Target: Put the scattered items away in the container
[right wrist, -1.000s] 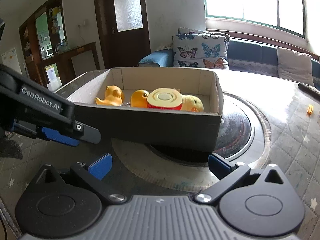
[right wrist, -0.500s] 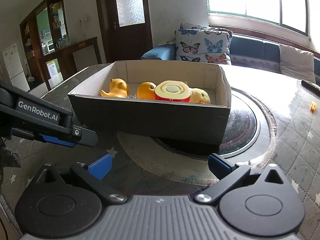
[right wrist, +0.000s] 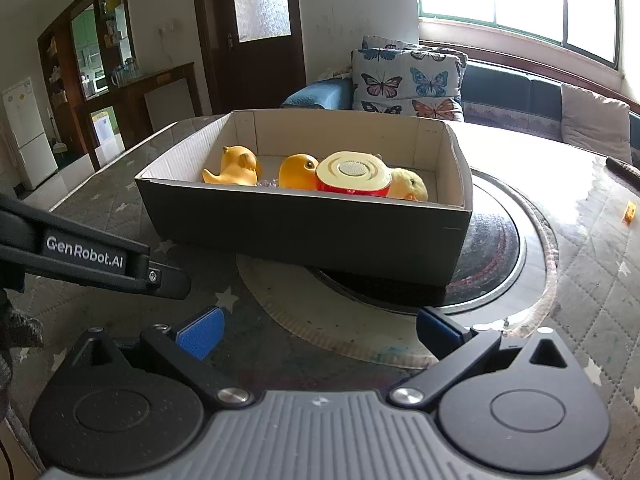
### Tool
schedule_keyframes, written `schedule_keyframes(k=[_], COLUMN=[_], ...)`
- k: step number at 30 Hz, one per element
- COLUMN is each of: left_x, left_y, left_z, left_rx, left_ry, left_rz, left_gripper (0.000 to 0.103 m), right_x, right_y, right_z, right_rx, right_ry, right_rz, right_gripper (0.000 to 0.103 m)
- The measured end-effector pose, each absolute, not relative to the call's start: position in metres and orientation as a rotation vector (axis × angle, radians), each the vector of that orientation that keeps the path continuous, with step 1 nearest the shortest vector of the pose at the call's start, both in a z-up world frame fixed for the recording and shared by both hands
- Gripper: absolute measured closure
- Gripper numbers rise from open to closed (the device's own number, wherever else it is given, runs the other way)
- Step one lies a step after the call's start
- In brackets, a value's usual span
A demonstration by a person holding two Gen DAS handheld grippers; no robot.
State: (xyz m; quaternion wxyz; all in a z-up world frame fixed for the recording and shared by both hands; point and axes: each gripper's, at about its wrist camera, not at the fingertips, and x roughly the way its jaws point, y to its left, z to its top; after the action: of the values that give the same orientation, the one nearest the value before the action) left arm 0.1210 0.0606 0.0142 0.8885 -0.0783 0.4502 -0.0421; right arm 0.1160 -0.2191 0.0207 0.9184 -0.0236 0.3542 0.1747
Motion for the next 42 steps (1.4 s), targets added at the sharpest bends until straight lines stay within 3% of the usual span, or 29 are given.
schedule_keyframes(k=[42], left_x=[0.133], left_y=[0.048], left_z=[0.002], left_rx=[-0.023], left_ry=[0.926], left_rz=[0.004], left_gripper=[0.06], right_x=[0.136], right_y=[-0.217], right_z=[0.007], right_rx=[-0.052], right_ry=[0.802], right_rz=[0.333], right_gripper=[0.0])
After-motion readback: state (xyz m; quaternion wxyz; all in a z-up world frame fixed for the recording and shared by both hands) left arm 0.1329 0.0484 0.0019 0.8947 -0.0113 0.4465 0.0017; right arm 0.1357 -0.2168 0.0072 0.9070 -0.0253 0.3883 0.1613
